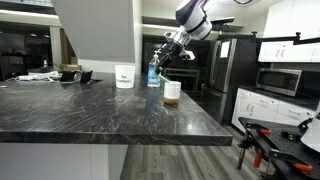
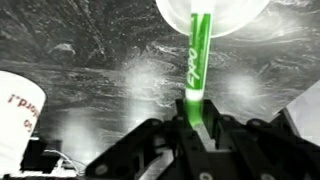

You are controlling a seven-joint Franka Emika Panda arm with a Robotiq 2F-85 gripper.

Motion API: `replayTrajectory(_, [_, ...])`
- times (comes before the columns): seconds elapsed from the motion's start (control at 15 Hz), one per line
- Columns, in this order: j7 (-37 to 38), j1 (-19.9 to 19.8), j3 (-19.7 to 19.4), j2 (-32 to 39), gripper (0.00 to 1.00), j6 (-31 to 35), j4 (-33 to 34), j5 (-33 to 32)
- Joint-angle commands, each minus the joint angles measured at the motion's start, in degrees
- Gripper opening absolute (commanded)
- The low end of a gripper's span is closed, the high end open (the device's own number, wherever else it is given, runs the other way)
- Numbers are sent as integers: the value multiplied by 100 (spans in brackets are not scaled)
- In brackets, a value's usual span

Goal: Pick up the pen from the table and put it in the mug cup.

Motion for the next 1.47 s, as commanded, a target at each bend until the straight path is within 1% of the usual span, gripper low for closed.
replayTrajectory(0.0, [-198, -24, 49, -22, 59, 270, -38, 188])
replayTrajectory(0.07, [-189, -10, 43, -55, 66, 331, -69, 150])
replayTrajectory(0.13, [-138, 17, 30, -94, 74, 368, -108, 77])
replayTrajectory(0.2, [19, 97, -15, -152, 81, 483, -195, -103])
replayTrajectory(0.27, [42, 127, -24, -194, 90, 546, -249, -185])
replayTrajectory(0.33, [131, 170, -52, -247, 96, 569, -313, -312])
replayTrajectory(0.4, [314, 239, -106, -281, 99, 597, -381, -528])
replayTrajectory(0.47, [942, 427, -271, -319, 100, 626, -499, -1113])
replayTrajectory(0.53, [1372, 528, -364, -357, 100, 561, -577, -1555])
replayTrajectory(0.6, [2113, 723, -551, -396, 100, 533, -669, -2226])
replayTrajectory(0.67, [2724, 777, -606, -448, 100, 369, -711, -2855])
replayTrajectory(0.73, [3356, 1158, -1006, -488, 100, 270, -765, -3437])
replayTrajectory(0.8, [3987, 1343, -1179, -550, 100, 95, -760, -4063])
replayTrajectory(0.87, [4598, 1469, -1243, -628, 100, -140, -718, -4713])
replayTrajectory(0.93, [5025, 1326, -1034, -703, 100, -441, -636, -5211])
replayTrajectory(1.0, [5411, 1391, -991, -815, 100, -816, -542, -5592])
replayTrajectory(1.13, [5877, 1456, -799, -1023, 100, -1496, -382, -6042])
replayTrajectory(1.27, [5976, 1504, -580, -1172, 100, -2243, -171, -6041])
replayTrajectory(1.4, [6075, 1558, -413, -1197, 100, -2975, 106, -5807])
